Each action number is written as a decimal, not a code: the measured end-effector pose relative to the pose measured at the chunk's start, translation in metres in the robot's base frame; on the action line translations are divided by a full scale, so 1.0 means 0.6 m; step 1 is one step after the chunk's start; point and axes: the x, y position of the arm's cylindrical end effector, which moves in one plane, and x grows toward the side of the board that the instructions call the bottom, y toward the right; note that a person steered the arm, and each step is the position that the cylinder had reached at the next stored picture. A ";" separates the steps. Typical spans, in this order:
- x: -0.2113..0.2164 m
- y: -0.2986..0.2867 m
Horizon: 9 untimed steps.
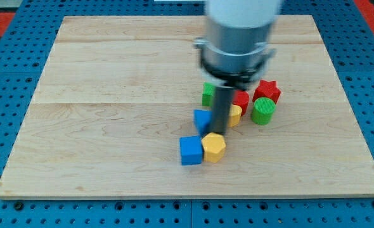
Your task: Move the blue triangle towards the top left corner of the board
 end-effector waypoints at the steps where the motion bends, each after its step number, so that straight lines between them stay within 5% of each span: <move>1: -0.005 -0.101; 2: -0.042 -0.086; 4: 0.016 0.011; 7: -0.190 -0.096; 8: -0.225 -0.083; 9: -0.179 -0.004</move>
